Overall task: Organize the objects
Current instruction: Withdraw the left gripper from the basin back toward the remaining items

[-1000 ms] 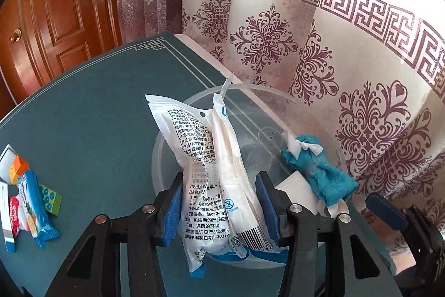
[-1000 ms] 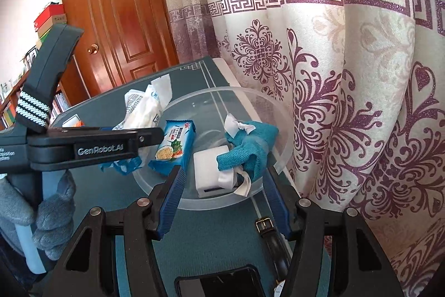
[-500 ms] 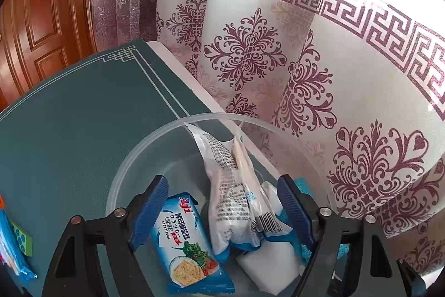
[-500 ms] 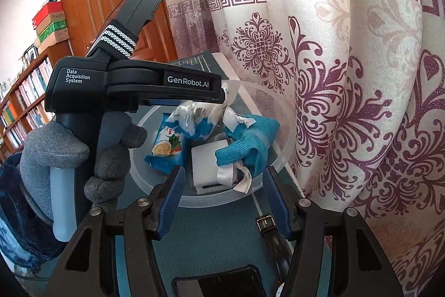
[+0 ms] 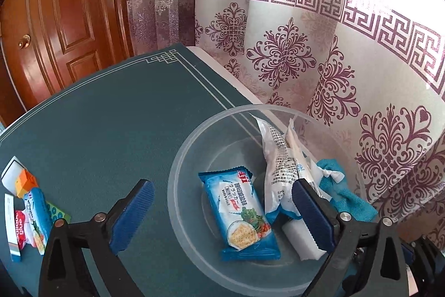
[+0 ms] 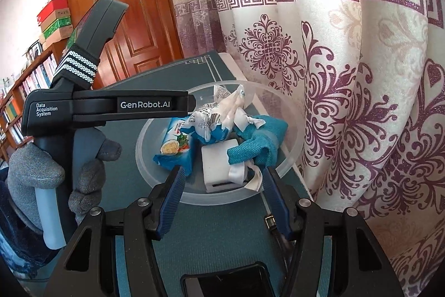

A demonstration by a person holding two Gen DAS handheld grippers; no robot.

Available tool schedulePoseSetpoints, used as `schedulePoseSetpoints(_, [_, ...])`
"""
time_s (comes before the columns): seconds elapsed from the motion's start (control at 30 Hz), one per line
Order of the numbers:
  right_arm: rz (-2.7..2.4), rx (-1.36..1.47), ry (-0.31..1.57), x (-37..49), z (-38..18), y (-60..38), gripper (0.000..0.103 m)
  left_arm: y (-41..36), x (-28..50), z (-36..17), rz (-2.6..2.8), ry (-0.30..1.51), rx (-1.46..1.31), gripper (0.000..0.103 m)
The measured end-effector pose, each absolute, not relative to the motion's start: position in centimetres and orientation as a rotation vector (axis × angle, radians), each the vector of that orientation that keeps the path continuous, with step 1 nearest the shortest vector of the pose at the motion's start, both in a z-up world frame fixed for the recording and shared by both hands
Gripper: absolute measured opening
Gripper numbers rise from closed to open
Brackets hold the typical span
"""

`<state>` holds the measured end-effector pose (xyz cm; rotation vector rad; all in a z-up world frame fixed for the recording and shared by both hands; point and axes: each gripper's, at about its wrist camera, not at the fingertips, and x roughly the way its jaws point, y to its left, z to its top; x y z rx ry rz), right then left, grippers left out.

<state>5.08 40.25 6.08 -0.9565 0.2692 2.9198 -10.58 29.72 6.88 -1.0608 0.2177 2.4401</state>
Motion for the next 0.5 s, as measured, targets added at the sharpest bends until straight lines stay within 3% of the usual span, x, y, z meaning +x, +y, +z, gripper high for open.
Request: schedulePoseSetpoints(0.5, [2.953,-0.977,0.225,5.7,6.3,38.0,0.063,23.7,-9.5,6.6,2.588,0.177,-1.112,0.102])
